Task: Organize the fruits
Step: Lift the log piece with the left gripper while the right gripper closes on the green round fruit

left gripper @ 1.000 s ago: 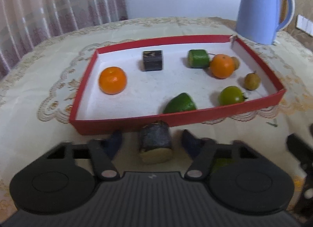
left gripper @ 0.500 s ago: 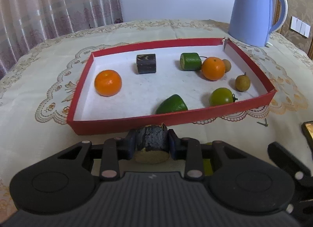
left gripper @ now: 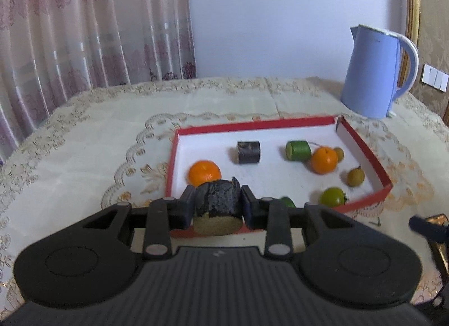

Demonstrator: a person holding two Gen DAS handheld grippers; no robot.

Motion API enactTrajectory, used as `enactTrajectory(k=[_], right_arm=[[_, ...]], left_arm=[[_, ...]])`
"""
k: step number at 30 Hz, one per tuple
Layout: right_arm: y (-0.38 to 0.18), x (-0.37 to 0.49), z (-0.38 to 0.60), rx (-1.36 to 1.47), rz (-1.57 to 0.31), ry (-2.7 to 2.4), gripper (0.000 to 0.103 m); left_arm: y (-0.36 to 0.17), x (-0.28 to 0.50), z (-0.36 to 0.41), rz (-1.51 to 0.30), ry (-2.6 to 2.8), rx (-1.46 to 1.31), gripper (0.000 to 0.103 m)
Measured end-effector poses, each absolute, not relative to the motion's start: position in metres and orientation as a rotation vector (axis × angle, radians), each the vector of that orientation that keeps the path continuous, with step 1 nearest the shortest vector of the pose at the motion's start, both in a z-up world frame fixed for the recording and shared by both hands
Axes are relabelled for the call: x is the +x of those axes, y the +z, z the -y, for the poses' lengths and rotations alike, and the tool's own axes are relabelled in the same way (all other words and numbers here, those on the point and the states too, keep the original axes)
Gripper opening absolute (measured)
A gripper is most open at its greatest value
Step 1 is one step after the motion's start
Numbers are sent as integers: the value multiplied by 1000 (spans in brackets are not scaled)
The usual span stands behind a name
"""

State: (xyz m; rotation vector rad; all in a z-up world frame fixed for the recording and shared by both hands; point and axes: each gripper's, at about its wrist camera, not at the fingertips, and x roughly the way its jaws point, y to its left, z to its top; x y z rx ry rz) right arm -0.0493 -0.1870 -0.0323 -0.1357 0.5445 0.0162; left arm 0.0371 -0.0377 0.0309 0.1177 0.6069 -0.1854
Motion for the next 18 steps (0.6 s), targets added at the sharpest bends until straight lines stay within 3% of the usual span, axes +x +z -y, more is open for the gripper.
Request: enactTrajectory(k=[7, 12, 16, 18], right_arm=[[-35, -40, 180, -112, -554, 74, 102], [-39, -30, 178, -92, -571, 92, 86], [-44, -26, 176, -94, -587, 110, 83], [-45, -25, 173, -105, -591, 120, 77]], left_arm=[[38, 46, 45, -585, -170, 151, 31], [41, 51, 49, -575, -163, 168, 31], [40, 54, 48, -575, -158, 166, 31], [39, 56, 47, -578, -156, 165, 31]])
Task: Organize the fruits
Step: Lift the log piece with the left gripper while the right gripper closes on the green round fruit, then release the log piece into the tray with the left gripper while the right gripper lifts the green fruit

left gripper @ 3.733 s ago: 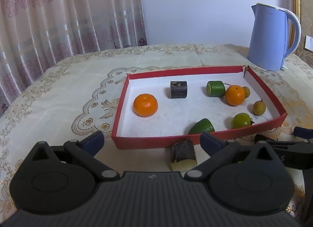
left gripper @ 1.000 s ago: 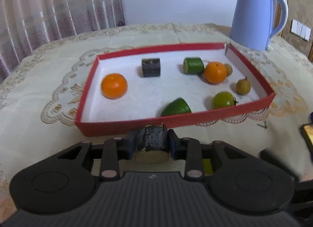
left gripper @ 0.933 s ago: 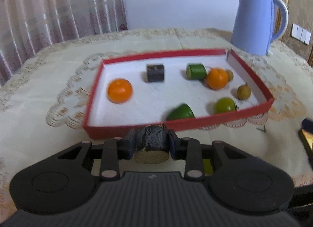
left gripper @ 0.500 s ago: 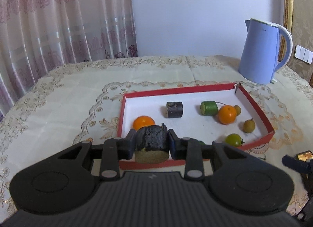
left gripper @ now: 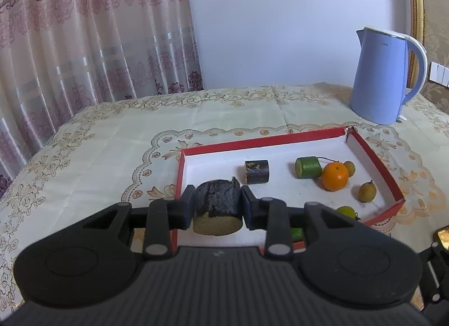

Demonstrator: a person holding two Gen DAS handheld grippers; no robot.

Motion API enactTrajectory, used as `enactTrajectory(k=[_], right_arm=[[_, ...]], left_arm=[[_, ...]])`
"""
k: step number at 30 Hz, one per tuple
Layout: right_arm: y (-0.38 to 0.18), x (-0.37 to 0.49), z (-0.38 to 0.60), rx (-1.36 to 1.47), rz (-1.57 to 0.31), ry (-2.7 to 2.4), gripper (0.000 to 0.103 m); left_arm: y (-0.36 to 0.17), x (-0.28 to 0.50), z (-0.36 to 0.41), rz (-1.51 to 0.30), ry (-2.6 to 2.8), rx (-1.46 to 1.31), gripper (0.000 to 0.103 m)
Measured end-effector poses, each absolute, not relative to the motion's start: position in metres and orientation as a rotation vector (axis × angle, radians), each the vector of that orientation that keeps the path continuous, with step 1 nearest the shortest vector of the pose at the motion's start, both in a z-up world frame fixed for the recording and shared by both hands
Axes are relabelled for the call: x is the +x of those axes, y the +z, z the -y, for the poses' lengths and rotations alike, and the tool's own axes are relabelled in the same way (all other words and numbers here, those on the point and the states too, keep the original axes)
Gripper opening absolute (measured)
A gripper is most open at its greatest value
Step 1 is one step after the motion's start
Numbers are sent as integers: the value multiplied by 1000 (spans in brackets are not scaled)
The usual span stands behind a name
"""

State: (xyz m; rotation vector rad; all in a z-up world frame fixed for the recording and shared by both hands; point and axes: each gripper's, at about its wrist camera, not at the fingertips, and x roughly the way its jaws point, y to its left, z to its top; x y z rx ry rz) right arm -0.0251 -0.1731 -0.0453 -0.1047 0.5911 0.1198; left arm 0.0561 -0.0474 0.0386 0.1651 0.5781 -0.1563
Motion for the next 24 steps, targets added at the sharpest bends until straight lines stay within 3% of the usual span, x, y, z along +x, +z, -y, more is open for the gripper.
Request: enactTrajectory(k=[2, 14, 24], right_arm=[[-48, -21, 172, -103, -607, 126, 63], [-60, -8, 166, -94, -666, 169, 35], [-58, -8, 169, -76, -663, 172, 34]], left_arm=[[38, 58, 47, -582, -157, 161, 31], [34, 67, 48, -583, -153, 169, 31], [32, 75, 52, -591, -155, 168, 31]])
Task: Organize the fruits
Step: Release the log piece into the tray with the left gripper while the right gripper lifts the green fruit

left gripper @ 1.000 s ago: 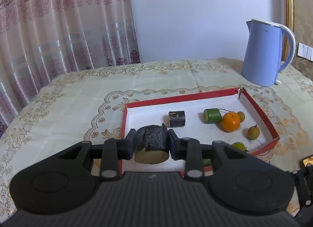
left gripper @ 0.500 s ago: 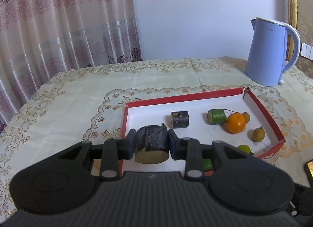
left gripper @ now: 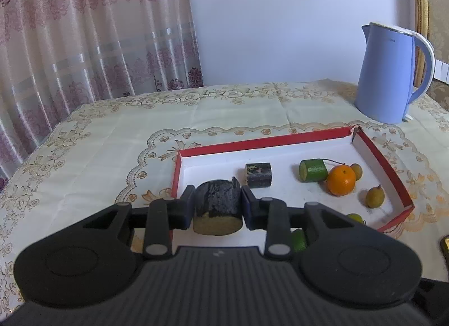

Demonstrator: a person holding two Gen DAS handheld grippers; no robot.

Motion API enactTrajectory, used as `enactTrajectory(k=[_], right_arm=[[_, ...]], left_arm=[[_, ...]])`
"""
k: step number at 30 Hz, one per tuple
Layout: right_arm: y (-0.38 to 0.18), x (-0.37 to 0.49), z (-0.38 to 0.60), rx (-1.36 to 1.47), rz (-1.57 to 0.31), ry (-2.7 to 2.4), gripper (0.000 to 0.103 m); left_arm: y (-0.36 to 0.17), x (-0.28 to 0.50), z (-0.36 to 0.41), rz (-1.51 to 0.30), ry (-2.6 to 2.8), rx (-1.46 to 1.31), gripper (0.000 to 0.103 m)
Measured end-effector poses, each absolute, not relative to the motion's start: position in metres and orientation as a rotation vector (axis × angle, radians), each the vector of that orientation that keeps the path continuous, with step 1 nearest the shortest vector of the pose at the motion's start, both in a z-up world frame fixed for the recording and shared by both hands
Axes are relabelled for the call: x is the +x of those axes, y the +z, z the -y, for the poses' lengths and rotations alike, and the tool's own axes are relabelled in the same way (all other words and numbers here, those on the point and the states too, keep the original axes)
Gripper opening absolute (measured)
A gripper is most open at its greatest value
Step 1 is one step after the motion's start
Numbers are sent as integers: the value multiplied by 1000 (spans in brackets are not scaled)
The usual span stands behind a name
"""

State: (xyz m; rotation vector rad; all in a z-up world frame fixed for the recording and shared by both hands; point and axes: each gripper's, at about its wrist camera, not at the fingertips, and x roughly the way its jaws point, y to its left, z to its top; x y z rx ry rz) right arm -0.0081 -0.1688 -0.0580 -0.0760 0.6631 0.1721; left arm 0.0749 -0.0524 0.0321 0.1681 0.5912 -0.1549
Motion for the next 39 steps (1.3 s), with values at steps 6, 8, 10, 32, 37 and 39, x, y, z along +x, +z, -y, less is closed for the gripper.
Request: enactTrajectory(k=[6, 8, 10, 32, 37, 39], right_arm=[[-51, -17, 178, -60, -640, 155, 34], [-48, -23, 184, -54, -630, 143, 34], [-46, -28, 190, -50, -623, 132, 34], [-24, -53, 220, -48, -565, 47, 34], [-25, -52, 222, -46, -566, 42, 34], [-24, -51, 222, -47, -566, 41, 34]], left_arm=[[33, 82, 62, -591, -183, 167, 31], [31, 88, 70, -598, -188, 177, 31], [29, 92, 79, -601, -193, 184, 31], [-16, 143, 136, -699, -230, 218, 31], [-17, 146, 133, -698, -223, 201, 32], [-14, 145, 132, -682, -217, 202, 37]])
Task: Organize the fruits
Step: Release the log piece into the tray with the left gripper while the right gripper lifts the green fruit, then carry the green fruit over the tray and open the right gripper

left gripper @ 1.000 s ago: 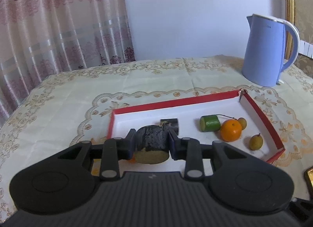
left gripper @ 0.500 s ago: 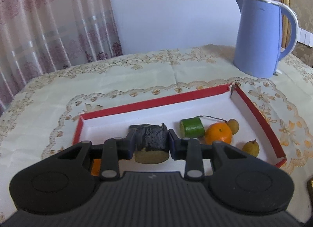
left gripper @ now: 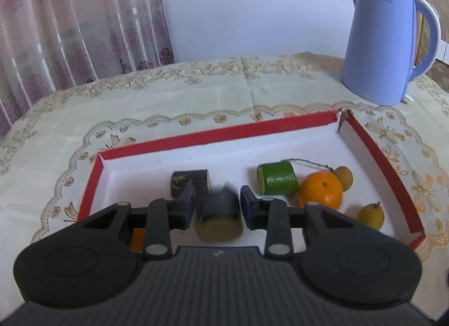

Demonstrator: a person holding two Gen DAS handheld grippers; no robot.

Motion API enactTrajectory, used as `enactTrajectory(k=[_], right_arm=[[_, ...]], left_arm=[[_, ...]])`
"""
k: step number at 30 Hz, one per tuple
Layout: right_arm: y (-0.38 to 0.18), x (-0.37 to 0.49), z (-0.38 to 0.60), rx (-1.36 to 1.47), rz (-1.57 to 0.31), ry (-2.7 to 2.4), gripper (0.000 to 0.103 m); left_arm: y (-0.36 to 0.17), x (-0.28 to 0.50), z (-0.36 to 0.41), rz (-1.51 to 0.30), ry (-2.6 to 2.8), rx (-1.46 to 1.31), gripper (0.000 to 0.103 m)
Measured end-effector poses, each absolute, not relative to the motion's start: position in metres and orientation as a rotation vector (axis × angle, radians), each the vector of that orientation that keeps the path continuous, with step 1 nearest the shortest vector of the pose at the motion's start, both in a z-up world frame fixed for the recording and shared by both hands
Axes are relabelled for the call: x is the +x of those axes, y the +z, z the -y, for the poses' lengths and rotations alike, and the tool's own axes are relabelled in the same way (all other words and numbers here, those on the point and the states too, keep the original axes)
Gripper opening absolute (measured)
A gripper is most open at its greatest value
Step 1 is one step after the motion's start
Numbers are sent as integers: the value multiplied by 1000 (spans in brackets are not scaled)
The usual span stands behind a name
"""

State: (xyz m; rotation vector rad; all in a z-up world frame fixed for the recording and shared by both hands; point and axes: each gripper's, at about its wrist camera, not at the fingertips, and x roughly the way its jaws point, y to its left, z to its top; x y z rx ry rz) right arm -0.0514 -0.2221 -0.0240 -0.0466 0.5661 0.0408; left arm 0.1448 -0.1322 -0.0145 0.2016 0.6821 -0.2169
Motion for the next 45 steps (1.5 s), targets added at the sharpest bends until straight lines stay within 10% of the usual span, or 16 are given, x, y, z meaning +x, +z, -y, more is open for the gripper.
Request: enactTrajectory(k=[3, 25, 45], right_arm=[[-23, -52, 221, -47, -565, 42, 34], [-3, -10, 219, -14, -497, 45, 34], [-11, 79, 189, 22, -539, 124, 34]], left_arm=[[-10, 141, 132, -656, -216, 196, 60], [23, 85, 62, -559, -15, 164, 93], [21, 30, 16, -556, 52, 148, 100]])
